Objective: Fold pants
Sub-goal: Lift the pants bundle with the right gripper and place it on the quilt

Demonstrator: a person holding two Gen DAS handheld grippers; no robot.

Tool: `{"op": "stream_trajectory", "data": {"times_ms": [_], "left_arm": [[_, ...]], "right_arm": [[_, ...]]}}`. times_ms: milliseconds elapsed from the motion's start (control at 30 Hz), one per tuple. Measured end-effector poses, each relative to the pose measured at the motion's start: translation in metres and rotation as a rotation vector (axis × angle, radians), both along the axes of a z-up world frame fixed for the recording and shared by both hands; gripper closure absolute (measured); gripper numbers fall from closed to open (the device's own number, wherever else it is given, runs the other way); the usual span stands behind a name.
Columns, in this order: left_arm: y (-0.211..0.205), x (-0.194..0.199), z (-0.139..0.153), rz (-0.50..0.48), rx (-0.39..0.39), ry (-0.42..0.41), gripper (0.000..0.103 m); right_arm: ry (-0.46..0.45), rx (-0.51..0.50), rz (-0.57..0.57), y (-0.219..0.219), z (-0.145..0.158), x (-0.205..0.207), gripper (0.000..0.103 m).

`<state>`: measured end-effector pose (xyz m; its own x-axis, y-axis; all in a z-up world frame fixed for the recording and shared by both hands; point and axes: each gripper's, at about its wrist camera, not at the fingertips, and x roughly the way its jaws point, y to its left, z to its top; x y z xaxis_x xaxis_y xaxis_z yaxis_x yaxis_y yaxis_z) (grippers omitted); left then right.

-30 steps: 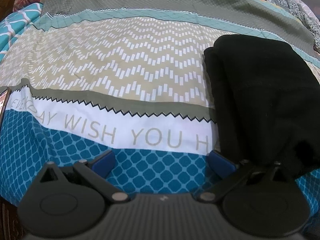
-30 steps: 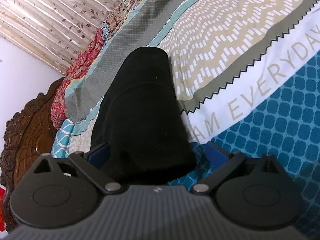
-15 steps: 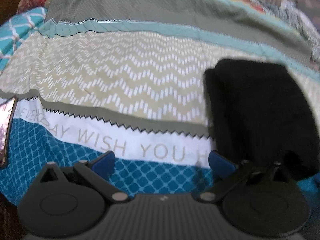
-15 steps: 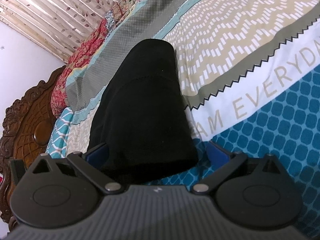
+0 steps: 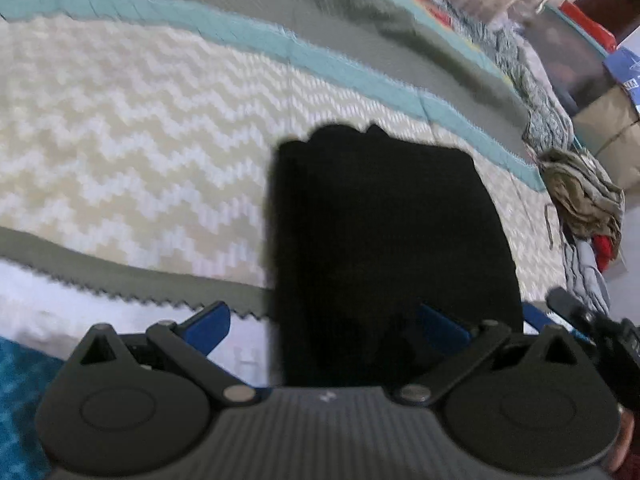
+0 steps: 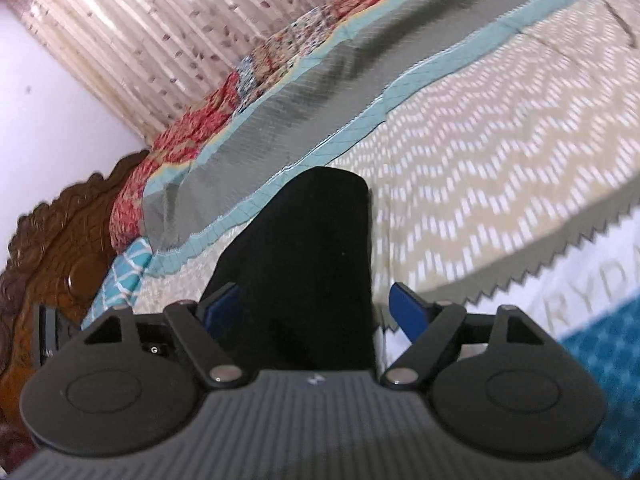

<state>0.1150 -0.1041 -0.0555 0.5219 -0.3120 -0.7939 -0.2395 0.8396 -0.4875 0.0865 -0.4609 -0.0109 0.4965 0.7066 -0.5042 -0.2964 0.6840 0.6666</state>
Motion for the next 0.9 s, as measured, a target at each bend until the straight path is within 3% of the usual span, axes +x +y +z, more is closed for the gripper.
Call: {"op": "stream_trajectory", "data": {"times_ms": [133, 167, 200, 233, 300, 367, 467, 633, 700, 800, 900], "left_arm": [[-0.007, 0.002, -0.016, 0.018, -0.022, 0.025, 0.002], [-0.011, 0.0, -0.013, 0.016, -0.023, 0.013, 0.02], [-0.014, 0.0, -0.01, 0.006, -0.046, 0.004, 0.051], [-0.019, 0.0, -0.005, 0.009, -0.049, 0.004, 0.051], [-0.03, 0.002, 0.006, -0.008, 0.019, -0.013, 0.064], [-0.035, 0.006, 0.02, -0.023, 0.043, -0.031, 0.068], [-0.034, 0.021, 0.051, -0.039, 0.048, -0.119, 0.069], [-0.03, 0.079, 0.105, -0.037, 0.19, -0.297, 0.07], [-0.027, 0.113, 0.116, -0.019, 0.245, -0.338, 0.07], [-0.031, 0.171, 0.11, 0.027, 0.341, -0.35, 0.066], [-0.033, 0.23, 0.07, 0.115, 0.435, -0.239, 0.064]], "right_arm": [[0.014, -0.059, 0.059, 0.017, -0.02, 0.021, 0.02], [0.044, -0.05, 0.069, 0.021, -0.029, 0.026, 0.022], [0.088, -0.013, 0.083, 0.025, -0.035, 0.03, 0.04], [0.128, 0.017, 0.092, 0.03, -0.038, 0.03, 0.045], [0.105, 0.025, 0.114, 0.038, -0.025, 0.024, 0.055], [0.081, 0.072, 0.142, 0.04, -0.006, 0.022, 0.058], [-0.087, 0.018, 0.167, 0.051, 0.032, 0.026, 0.059], [-0.285, 0.053, 0.124, 0.067, 0.074, 0.085, 0.059], [-0.334, 0.063, 0.098, 0.072, 0.077, 0.117, 0.059], [-0.354, 0.049, 0.036, 0.087, 0.064, 0.175, 0.059], [-0.243, 0.012, -0.05, 0.104, 0.021, 0.235, 0.057]]}}
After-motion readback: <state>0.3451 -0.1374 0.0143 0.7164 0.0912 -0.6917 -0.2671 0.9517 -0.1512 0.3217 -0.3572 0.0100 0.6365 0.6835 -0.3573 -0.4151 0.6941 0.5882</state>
